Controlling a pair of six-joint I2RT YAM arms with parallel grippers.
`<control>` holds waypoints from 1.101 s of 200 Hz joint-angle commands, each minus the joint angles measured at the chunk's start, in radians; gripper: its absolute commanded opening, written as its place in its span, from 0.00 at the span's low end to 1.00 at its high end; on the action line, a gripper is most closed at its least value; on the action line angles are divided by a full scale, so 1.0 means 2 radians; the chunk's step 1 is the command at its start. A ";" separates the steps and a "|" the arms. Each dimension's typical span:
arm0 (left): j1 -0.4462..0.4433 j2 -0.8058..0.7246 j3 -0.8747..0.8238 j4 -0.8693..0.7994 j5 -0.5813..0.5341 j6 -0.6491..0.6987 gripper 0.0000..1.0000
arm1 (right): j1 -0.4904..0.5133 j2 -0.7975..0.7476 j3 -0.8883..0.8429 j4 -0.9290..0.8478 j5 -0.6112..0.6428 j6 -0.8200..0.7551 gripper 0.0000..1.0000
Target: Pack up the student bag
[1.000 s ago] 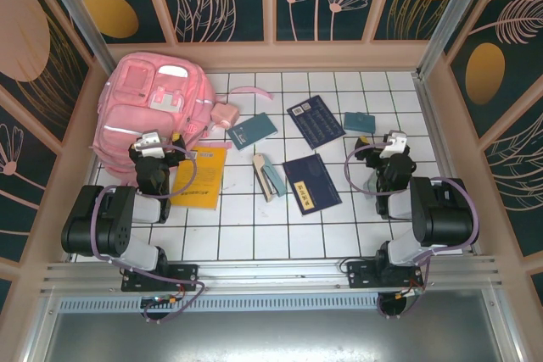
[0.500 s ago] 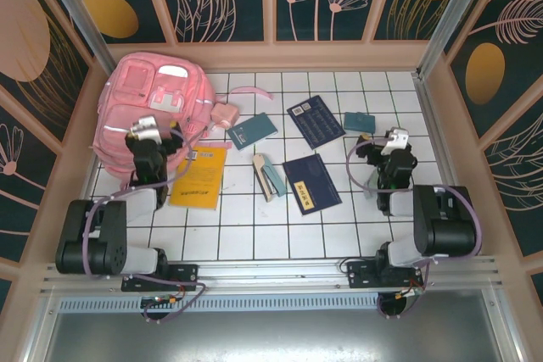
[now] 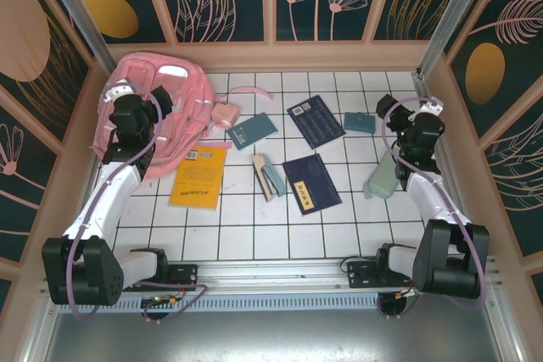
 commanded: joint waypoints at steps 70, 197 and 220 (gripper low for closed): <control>0.001 0.073 0.009 -0.075 0.109 -0.022 0.94 | 0.087 0.036 0.070 -0.127 -0.036 0.009 0.99; -0.082 0.415 0.355 -0.173 0.073 0.051 0.56 | 0.241 0.136 0.131 -0.174 0.005 -0.002 0.99; -0.084 0.485 0.437 -0.222 0.021 0.040 0.56 | 0.243 0.130 0.134 -0.183 0.010 -0.003 0.99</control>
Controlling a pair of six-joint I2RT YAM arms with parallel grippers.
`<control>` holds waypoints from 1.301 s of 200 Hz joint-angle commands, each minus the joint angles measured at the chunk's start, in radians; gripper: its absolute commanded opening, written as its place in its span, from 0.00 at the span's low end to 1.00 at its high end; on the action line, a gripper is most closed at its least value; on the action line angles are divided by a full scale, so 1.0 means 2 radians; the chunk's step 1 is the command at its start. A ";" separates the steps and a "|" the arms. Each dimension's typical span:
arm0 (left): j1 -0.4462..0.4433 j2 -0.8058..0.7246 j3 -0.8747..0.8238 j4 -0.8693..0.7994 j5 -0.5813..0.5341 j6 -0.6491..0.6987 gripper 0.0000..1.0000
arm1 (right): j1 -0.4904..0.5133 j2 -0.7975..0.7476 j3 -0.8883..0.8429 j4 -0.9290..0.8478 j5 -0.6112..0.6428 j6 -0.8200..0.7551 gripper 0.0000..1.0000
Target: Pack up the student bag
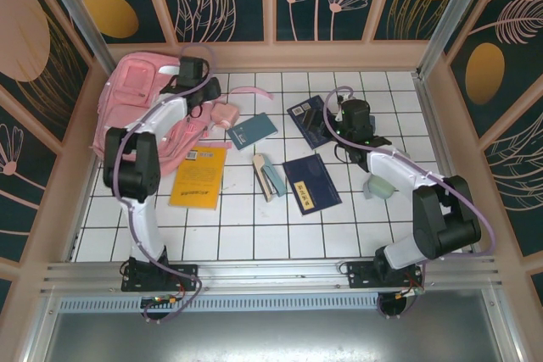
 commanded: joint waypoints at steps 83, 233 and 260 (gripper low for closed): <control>0.001 0.210 0.230 -0.173 -0.096 -0.001 0.32 | 0.006 -0.018 0.018 -0.025 0.013 0.001 0.99; -0.186 0.158 0.202 -0.113 0.045 0.007 0.00 | 0.002 -0.027 0.005 -0.023 0.035 0.006 0.99; -0.196 0.146 0.195 -0.116 0.034 -0.006 0.00 | 0.001 -0.027 0.003 -0.022 0.027 0.003 0.99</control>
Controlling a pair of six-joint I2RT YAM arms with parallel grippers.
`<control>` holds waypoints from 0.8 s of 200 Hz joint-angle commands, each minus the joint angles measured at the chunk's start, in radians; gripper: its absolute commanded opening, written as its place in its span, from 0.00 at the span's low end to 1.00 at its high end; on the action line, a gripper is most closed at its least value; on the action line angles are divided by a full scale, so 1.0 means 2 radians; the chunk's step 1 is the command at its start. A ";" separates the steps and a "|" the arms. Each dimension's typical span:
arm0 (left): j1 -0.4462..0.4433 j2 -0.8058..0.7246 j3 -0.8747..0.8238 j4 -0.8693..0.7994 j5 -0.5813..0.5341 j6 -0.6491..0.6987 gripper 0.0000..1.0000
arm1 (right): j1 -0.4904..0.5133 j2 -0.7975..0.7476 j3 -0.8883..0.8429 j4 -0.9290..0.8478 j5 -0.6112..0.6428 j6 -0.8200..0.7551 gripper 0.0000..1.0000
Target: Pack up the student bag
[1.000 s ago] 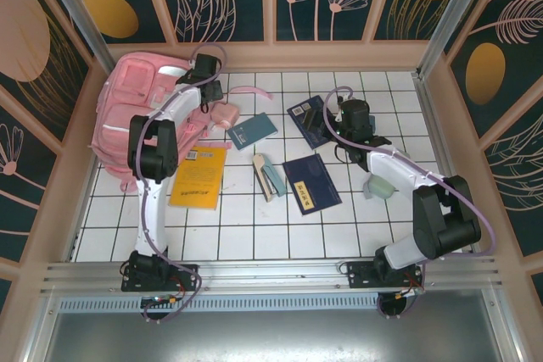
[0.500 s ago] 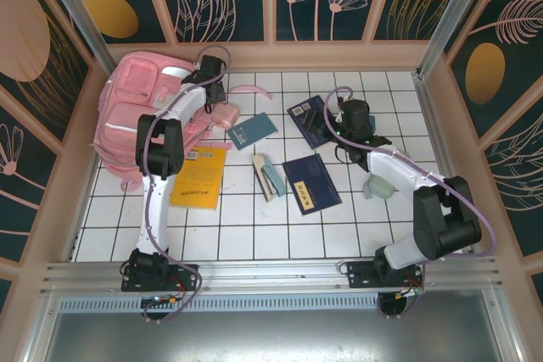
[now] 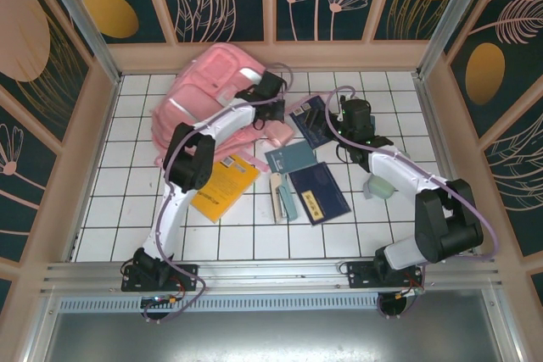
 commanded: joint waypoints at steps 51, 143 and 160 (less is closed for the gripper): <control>-0.008 -0.120 -0.052 -0.004 -0.028 -0.021 0.40 | 0.002 0.011 0.009 0.001 -0.025 -0.005 0.99; 0.017 -0.314 -0.366 0.049 -0.056 -0.155 0.29 | 0.040 0.098 0.080 -0.008 -0.063 -0.004 0.88; 0.023 -0.327 -0.419 0.059 -0.051 -0.185 0.25 | 0.052 0.119 0.103 -0.011 -0.075 -0.003 0.83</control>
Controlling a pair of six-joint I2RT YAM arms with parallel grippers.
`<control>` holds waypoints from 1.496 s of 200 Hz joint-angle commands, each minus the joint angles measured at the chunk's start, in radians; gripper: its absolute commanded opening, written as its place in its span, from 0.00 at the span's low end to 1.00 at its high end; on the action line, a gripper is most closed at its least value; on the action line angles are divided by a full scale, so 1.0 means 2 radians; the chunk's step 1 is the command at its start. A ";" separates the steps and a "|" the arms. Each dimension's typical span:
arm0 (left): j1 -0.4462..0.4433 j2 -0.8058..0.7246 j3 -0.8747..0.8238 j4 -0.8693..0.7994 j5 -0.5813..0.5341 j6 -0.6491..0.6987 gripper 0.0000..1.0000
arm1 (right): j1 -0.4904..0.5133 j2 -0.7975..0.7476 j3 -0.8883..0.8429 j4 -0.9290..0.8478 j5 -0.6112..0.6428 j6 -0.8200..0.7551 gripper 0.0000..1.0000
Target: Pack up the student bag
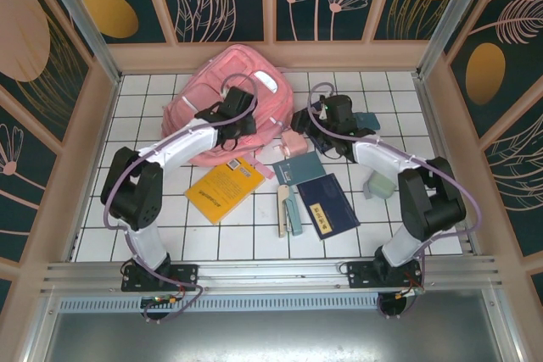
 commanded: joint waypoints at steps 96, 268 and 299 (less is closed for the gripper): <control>0.100 -0.007 -0.125 0.081 0.007 -0.018 0.23 | 0.055 0.114 0.098 0.008 -0.121 0.108 0.67; 0.015 -0.054 -0.185 0.151 0.073 0.046 0.37 | 0.084 0.270 0.202 0.047 -0.137 0.206 0.45; 0.003 -0.011 -0.151 0.144 0.040 0.032 0.32 | 0.081 0.273 0.200 0.050 -0.138 0.208 0.40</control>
